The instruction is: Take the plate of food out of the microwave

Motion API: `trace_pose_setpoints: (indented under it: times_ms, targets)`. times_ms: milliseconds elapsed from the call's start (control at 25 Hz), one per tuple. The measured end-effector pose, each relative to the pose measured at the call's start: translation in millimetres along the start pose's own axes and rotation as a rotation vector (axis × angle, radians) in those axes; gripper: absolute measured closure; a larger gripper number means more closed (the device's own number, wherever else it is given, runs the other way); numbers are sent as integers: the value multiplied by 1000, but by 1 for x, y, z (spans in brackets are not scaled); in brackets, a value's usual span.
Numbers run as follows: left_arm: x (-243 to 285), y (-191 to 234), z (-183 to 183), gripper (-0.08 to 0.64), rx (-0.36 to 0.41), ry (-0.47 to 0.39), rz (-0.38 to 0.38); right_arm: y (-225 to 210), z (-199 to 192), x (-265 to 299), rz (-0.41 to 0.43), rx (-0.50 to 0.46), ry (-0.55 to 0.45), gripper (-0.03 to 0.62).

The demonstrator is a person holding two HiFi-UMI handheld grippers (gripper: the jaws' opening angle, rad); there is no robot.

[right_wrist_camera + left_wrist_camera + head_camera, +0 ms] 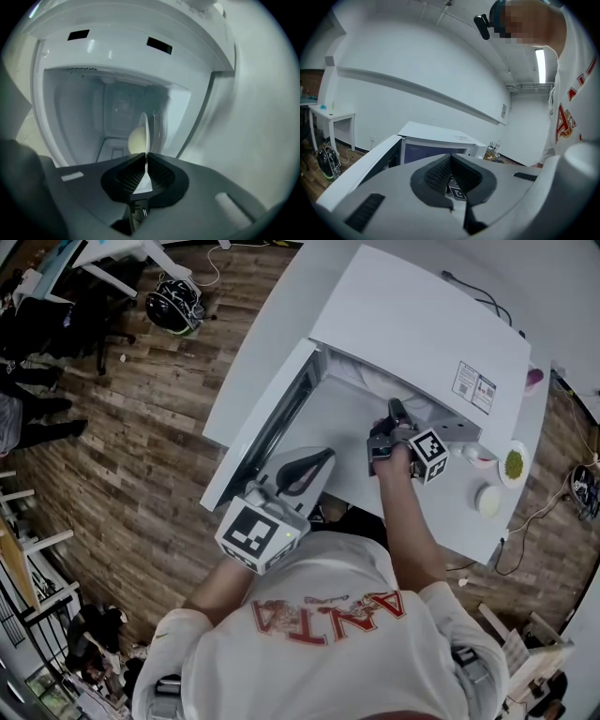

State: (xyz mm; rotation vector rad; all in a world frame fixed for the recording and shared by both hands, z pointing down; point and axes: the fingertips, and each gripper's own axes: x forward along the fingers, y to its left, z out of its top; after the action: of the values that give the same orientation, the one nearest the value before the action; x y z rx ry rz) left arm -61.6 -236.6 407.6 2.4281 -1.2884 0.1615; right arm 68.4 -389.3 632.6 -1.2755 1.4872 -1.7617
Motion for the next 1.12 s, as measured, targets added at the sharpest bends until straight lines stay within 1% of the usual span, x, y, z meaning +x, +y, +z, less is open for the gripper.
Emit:
trace_pose_setpoints:
  times_ms: [200, 320, 520, 640, 760, 800, 960, 1120]
  targets:
    - [-2, -1, -2, 551, 1, 0, -6, -6, -5, -11, -14, -6, 11, 574]
    - [-3, 1, -2, 551, -15, -4, -4, -10, -8, -13, -21, 10, 16, 574]
    - [-3, 1, -3, 551, -21, 1, -1, -8, -6, -8, 12, 8, 10, 569]
    - [-3, 2, -6, 551, -20, 2, 3, -7, -5, -2, 25, 12, 6, 549]
    - [-5, 3, -8, 551, -19, 2, 9, -11, -4, 3, 13, 24, 2, 551]
    - [-6, 3, -8, 551, -19, 2, 10, -11, -4, 4, 16, 30, -1, 568]
    - [-7, 2, -3, 551, -21, 2, 13, -4, -3, -1, 78, 49, -16, 574]
    - [-9, 2, -4, 551, -13, -5, 13, -2, -5, -9, 96, 52, -21, 575]
